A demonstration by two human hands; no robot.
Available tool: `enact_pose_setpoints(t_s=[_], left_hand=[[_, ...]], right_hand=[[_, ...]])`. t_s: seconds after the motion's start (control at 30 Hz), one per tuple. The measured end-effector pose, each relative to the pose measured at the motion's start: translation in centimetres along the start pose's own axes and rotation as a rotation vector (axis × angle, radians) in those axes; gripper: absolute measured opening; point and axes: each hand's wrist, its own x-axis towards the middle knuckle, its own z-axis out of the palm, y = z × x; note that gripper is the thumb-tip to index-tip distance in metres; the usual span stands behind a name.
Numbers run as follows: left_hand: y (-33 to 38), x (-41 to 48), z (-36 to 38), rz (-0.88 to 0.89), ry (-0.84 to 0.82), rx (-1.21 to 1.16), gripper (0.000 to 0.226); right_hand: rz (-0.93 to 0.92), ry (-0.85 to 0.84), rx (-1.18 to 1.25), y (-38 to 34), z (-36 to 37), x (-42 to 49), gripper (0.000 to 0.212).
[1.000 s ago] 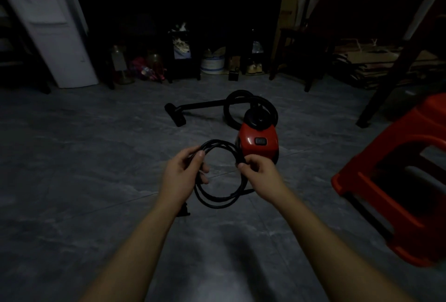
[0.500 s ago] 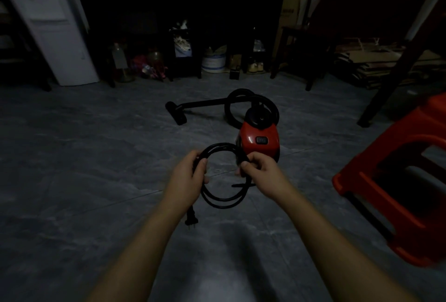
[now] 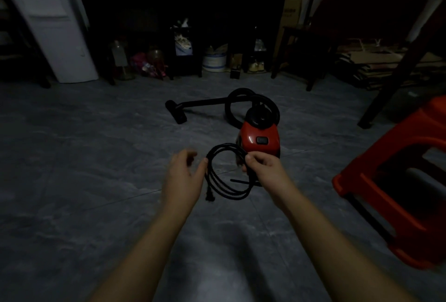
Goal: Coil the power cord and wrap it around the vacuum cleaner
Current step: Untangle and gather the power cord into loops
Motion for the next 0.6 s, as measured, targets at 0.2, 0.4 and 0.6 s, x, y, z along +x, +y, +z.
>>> enact_pose_setpoints(t_s=[0.2,0.4,0.6], left_hand=[[3.2,-1.9,0.6,-0.003,0.006,-0.034,0.02],[2.9,-1.0,0.3,-0.038,0.0,-0.027,0.022],[3.1,-0.9,1.0,-0.164,-0.173,-0.213,0.029]], right_hand=[[0.02,0.209,0.01,0.6,1.0,0.2,0.025],[-0.081,0.186,-0.069,0.7,2.2,-0.6,0.022],[-0.178,0.114,-0.099,0.6,3.8,-1.7,0.019]])
